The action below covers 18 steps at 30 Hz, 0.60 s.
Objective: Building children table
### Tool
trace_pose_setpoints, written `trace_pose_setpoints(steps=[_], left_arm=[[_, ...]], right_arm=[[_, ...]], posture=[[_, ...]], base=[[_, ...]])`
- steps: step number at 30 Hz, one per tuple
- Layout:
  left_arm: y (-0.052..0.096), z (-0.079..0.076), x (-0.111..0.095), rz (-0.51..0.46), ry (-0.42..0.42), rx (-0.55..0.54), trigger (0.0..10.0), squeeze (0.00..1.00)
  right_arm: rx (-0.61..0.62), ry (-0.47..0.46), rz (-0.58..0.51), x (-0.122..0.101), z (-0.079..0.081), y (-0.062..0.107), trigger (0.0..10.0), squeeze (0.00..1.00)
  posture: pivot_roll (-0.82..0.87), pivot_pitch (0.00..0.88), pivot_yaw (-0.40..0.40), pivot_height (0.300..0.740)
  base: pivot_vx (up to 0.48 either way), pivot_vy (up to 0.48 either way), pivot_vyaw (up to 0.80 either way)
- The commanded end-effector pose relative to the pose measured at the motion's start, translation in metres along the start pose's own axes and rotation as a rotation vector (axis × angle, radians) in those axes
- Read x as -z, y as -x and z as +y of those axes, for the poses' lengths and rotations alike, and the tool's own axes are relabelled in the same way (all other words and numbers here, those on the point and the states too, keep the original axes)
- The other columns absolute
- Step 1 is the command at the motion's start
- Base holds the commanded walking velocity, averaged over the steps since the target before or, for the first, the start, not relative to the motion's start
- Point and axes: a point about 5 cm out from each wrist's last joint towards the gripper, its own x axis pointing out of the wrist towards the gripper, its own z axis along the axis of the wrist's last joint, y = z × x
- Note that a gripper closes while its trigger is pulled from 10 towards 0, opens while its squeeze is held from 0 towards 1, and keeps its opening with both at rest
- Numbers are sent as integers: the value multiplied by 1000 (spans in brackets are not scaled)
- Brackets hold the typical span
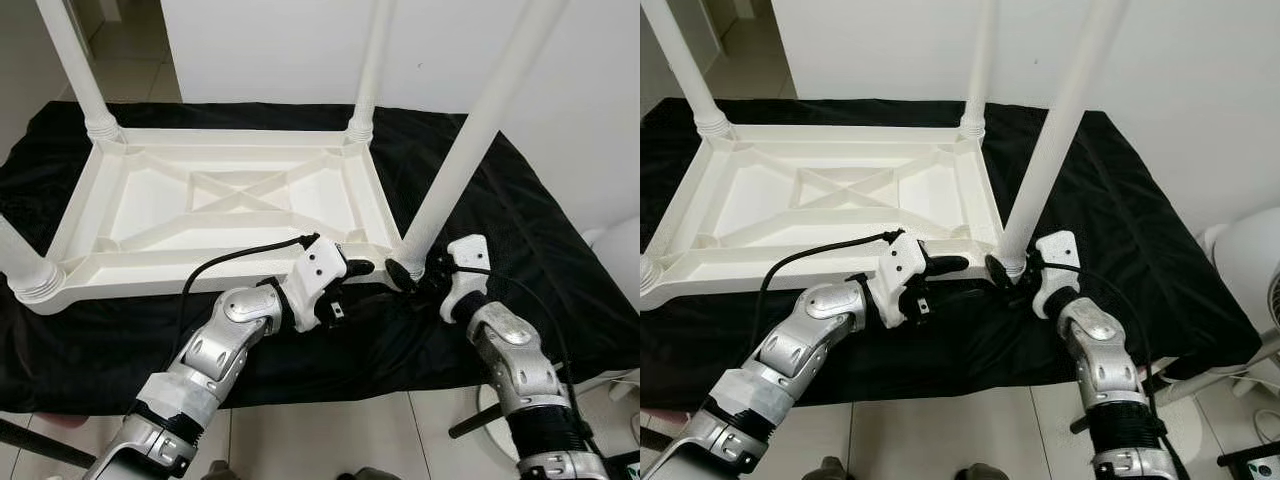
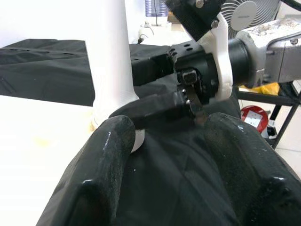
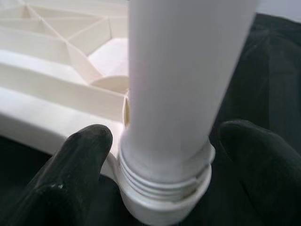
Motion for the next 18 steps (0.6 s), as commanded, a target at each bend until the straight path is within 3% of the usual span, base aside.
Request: trace_pose_setpoints(steps=[1, 2, 5, 6, 18], left_arm=[[-1, -4, 1, 6, 0, 46, 10000, 0], [-1, -4, 1, 7, -1, 44, 10000, 0], [-1, -4, 1, 7, -1, 44, 10000, 0], [-1, -3, 0, 7, -3, 41, 10000, 0], [0, -4, 0, 6, -5, 33, 10000, 0]], right_arm=[[-39, 3, -3, -1, -4, 1, 10000, 0], [-93, 10, 6, -1, -5, 0, 10000, 0], [-93, 10, 6, -1, -5, 0, 10000, 0], [-161, 25, 29, 0, -8, -8, 10000, 0], [-227, 66, 55, -1, -8, -30, 10000, 0]], posture=[[40, 0, -59, 740], [43, 0, -60, 740], [43, 0, -60, 740], [51, 0, -63, 740], [57, 0, -63, 740]], base=[[0, 0, 0], [0, 0, 0], [0, 0, 0], [0, 0, 0], [0, 0, 0]])
